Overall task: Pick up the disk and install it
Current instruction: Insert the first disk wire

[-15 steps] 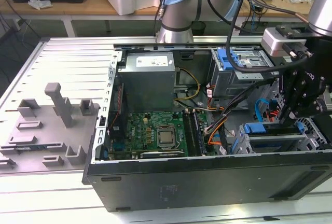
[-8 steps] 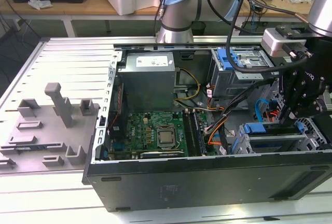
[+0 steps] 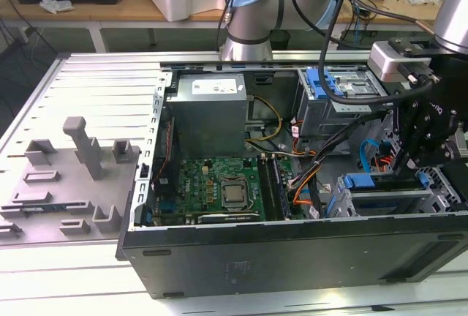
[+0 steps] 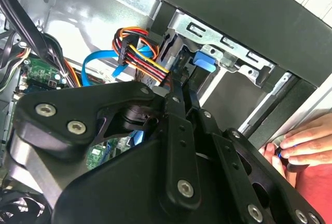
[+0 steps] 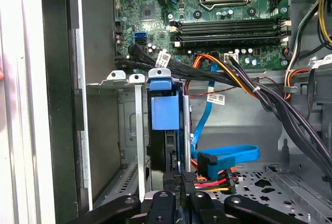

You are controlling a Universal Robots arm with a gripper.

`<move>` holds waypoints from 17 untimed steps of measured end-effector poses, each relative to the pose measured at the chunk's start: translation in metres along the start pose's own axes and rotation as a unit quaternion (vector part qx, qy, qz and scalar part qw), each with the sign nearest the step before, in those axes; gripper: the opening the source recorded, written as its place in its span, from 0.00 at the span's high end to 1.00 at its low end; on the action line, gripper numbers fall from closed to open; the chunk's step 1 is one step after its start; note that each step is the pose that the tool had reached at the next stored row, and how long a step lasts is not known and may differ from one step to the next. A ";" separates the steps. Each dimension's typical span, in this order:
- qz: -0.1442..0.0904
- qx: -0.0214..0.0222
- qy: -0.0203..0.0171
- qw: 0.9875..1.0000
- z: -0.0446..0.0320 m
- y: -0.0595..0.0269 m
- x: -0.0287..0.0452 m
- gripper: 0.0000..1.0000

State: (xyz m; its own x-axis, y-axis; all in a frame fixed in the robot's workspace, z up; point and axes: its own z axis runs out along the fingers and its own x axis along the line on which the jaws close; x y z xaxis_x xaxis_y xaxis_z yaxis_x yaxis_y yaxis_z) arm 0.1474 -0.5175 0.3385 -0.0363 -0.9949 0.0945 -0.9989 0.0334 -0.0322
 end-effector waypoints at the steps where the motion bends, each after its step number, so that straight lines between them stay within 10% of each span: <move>1: 0.000 0.000 0.000 1.000 0.0001 0.0000 0.0000 0.83; 17: 0.000 0.000 0.000 1.000 0.0008 0.0001 -0.0001 0.83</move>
State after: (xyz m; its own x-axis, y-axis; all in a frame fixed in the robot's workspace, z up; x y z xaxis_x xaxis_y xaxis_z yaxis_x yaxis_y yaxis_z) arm 0.1473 -0.5174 0.3377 -0.0363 -0.9949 0.0943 -0.9989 0.0334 -0.0322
